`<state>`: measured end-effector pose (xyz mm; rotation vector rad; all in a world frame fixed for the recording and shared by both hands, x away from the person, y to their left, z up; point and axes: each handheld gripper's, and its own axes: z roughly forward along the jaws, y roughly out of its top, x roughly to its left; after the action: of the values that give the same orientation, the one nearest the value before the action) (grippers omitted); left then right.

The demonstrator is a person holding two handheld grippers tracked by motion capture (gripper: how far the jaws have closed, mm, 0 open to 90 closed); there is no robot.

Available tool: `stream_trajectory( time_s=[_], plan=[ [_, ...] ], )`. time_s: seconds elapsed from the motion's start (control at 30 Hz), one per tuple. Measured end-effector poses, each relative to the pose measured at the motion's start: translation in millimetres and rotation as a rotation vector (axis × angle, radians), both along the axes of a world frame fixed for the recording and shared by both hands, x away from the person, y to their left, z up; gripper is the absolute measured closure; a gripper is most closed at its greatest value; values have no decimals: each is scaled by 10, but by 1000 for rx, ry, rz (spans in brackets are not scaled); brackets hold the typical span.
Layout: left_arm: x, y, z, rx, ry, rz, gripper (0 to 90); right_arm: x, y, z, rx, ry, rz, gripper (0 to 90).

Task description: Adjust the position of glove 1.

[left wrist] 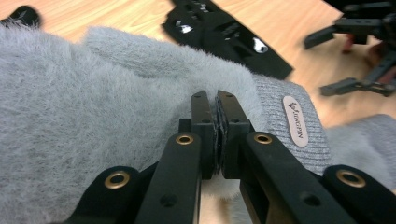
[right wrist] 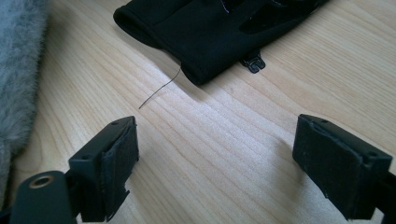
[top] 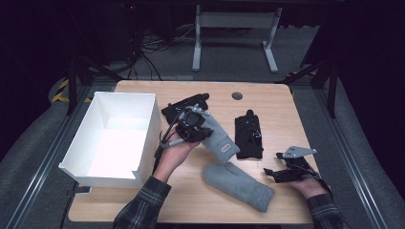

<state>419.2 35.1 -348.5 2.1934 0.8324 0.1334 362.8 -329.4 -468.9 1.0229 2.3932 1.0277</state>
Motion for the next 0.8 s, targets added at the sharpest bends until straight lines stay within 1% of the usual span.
stream_trajectory(
  time_s=[0.07, 0.17, 0.37, 0.4, 0.43, 0.57, 0.6, 0.63, 0.7, 0.77, 0.8],
  plan=[
    [-56, -38, -7, -6, 0, -10, 877, 0, 1, 0, 0, 0, 0, 146],
    [-135, -96, -22, -22, 15, -35, 877, 0, 1, 0, -2, 0, 1, 146],
    [-273, -214, -44, -49, 47, -84, 877, -1, 2, 0, -2, 0, 0, 146],
    [-326, -263, -54, -57, 60, -100, 877, -1, 1, 0, -2, 0, -1, 146],
    [-326, -263, -54, -57, 60, -100, 877, -1, 1, 0, -2, 0, -1, 146],
    [-439, -359, -87, -54, 71, -127, 877, -1, 2, 0, -2, 0, -1, 146],
    [-462, -382, -110, -52, 75, -131, 877, -1, 2, 0, -2, 0, -1, 146],
    [-494, -419, -170, -59, 89, -139, 877, -1, 2, 0, -2, 0, -1, 146],
    [-518, -455, -241, -48, 103, -148, 876, -1, 2, 0, -2, 0, -1, 146],
    [-527, -489, -357, -51, 142, -163, 874, 0, 2, 0, -2, 0, -1, 146],
    [-528, -498, -406, -42, 146, -161, 873, 0, 2, 0, -2, 0, -1, 146]
  ],
)
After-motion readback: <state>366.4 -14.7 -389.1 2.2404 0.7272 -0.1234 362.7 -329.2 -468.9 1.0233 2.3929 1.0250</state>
